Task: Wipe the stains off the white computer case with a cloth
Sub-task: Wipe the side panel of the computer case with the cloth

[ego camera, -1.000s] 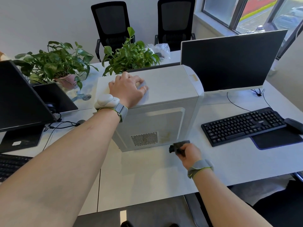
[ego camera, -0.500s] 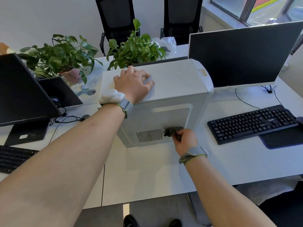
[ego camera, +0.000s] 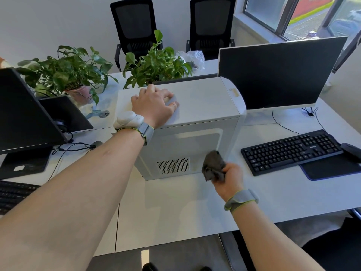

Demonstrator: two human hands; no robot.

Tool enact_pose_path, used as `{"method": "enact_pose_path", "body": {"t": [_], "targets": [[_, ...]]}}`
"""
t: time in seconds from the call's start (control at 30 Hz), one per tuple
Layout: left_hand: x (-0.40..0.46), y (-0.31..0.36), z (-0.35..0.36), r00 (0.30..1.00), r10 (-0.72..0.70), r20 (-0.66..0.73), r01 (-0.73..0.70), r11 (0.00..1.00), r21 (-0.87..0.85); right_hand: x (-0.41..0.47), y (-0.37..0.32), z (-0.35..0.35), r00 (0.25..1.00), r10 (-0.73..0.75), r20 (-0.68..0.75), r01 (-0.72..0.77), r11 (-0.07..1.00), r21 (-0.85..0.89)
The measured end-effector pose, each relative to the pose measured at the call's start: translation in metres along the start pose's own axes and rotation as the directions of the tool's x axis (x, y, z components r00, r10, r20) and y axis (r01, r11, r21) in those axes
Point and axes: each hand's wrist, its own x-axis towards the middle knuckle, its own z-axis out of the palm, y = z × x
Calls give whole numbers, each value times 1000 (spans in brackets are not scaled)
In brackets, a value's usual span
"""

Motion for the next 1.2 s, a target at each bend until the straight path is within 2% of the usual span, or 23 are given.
{"method": "enact_pose_path", "body": {"t": [0.1,0.23,0.4,0.67,0.77,0.87,1.0,1.1,1.2], "targets": [[1,0,0,1000,3,-10,-3,1000,2,16,34,-18,975,115,-191,-145,978,-150],[1,-2,2,1000,0,-9,0,1000,-2,40,60,-12,943,177,-282,-229,960,-163],[2,-3,2,1000,-1,-5,1,1000,-3,54,63,8,978,124,-168,-140,987,-83],[1,-3,1,1000,3,9,-3,1000,7,29,48,42,986,101,-134,-104,994,-15],[0,-2,1,1000,2,14,-2,1000,13,-1,28,62,992,18,-126,-14,999,38],[0,-1,-1,1000,-1,21,1,1000,17,-33,7,77,995,-102,16,100,990,99],[-1,-1,-2,999,-1,37,0,1000,21,-66,-34,91,915,-302,267,242,941,234],[0,-2,-2,999,-8,32,7,1000,21,-76,-75,84,849,-422,318,316,888,334],[0,0,-1,1000,-6,25,5,1000,18,-68,-90,55,854,-409,320,340,906,250]]}}
